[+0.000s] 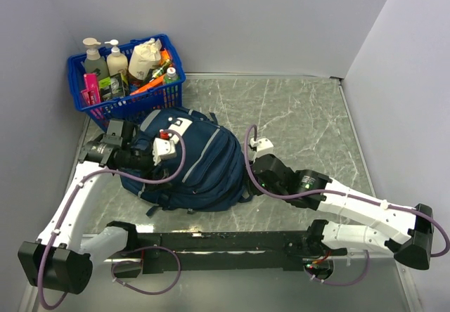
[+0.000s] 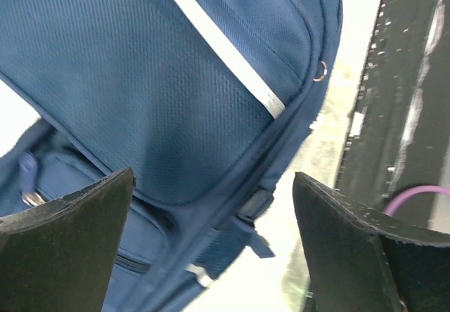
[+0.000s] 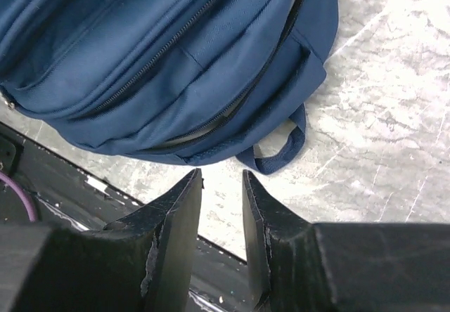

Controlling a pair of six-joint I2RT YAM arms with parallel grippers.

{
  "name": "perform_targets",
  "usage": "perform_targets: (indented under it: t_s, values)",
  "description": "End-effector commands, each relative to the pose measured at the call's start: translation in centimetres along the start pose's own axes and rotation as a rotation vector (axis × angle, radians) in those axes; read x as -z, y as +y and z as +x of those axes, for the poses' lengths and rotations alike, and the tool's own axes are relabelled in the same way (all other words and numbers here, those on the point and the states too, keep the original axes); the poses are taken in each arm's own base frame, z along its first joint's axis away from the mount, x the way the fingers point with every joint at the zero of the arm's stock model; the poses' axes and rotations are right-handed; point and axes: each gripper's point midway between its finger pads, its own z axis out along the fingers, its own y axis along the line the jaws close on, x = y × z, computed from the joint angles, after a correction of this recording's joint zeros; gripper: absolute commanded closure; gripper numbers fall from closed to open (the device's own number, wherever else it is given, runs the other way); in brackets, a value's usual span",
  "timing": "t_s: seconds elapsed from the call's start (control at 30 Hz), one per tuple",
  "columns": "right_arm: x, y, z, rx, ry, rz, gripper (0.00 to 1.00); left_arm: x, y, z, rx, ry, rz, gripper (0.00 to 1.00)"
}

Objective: Pack the student bag
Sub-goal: Adjust the student bag at the center of the board.

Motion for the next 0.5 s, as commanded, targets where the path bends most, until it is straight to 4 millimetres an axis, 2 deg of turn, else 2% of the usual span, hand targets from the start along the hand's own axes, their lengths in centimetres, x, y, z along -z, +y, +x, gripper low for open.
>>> perform_targets:
  t_s: [0.0,0.07,0.1,0.13,0.17,0.2,0.27,0.37,0.47]
  values:
    - [0.4,0.2,-0.3,-0.010,-0.025,-0.011,0.63,-1.1,0.6,-1.5,-0.176,-0.055,0.001,0.05]
    - [0.1,0.2,-0.2,-0.005,-0.021,-0.009,0.64,-2.0,1.1,-1.8,-0.147,-0.061,-0.038,0.12]
    - [0.0,0.3,-0.2,-0.008,-0.025,-0.014,0.64,-2.8,1.6,-3.4,-0.217,-0.096,-0.064,0.20]
    - [-0.2,0.3,0.0,-0.008,-0.020,-0.013,0.64,-3.7,1.8,-3.2,-0.213,-0.089,-0.080,0.44]
    - [-0.3,0.5,0.3,-0.007,-0.014,-0.025,0.64,-4.3,2.4,-4.0,-0.161,-0.108,-0.109,0.53]
    - [-0.5,0.8,0.2,-0.014,-0.018,-0.039,0.64,-4.8,2.2,-4.0,-0.136,-0.103,-0.090,0.59]
    - [-0.8,0.6,0.8,-0.022,-0.006,-0.035,0.64,-6.1,2.3,-4.3,-0.109,-0.083,-0.070,0.63]
    - [-1.0,0.0,1.5,-0.037,0.004,-0.008,0.64,-7.4,2.6,-6.4,-0.107,-0.096,-0.066,0.64]
    - [-0.6,-0.9,1.2,-0.045,-0.023,0.026,0.64,-8.0,5.2,-9.3,-0.086,-0.119,-0.126,0.76]
